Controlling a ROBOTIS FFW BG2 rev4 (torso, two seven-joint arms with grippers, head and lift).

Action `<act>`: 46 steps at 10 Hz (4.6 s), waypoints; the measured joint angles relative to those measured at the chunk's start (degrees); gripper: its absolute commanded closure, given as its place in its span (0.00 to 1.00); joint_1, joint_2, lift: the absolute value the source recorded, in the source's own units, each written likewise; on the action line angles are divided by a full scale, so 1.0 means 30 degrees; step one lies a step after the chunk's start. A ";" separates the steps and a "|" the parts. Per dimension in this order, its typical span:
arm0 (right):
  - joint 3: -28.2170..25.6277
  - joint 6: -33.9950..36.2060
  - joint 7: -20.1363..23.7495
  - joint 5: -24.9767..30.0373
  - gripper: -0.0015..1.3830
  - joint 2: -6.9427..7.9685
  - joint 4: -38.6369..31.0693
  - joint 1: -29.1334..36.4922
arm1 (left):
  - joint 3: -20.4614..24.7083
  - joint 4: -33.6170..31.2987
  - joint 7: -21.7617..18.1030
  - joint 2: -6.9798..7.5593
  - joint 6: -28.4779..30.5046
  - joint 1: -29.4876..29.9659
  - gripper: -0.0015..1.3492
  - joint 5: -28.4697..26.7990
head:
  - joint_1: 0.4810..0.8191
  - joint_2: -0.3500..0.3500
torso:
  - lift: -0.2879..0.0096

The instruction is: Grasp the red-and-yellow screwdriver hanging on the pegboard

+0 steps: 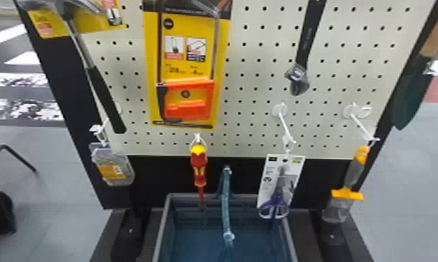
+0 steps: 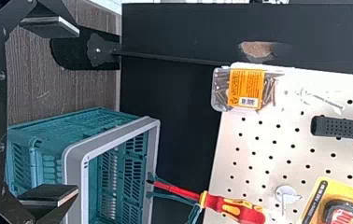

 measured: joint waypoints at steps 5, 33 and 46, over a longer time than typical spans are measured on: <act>0.0000 0.0001 0.0001 0.0000 0.08 -0.0011 -0.0011 0.0043 | 0.0000 0.0000 0.0001 0.0000 0.0008 0.0041 0.09 0.0049 | 0.20 0.50 | 0.63; 0.0000 0.0599 0.0928 -0.0003 0.07 0.0241 0.0249 -0.0531 | -0.3849 0.7872 -0.9756 0.2196 0.3669 -1.6122 0.09 0.1220 | 0.20 0.50 | 0.63; 0.0000 0.0599 0.1055 0.0030 0.07 0.0391 0.0392 -0.0614 | -0.4891 0.8565 -1.1867 0.2992 0.4710 -1.8160 0.72 -0.0598 | 0.20 0.50 | 0.63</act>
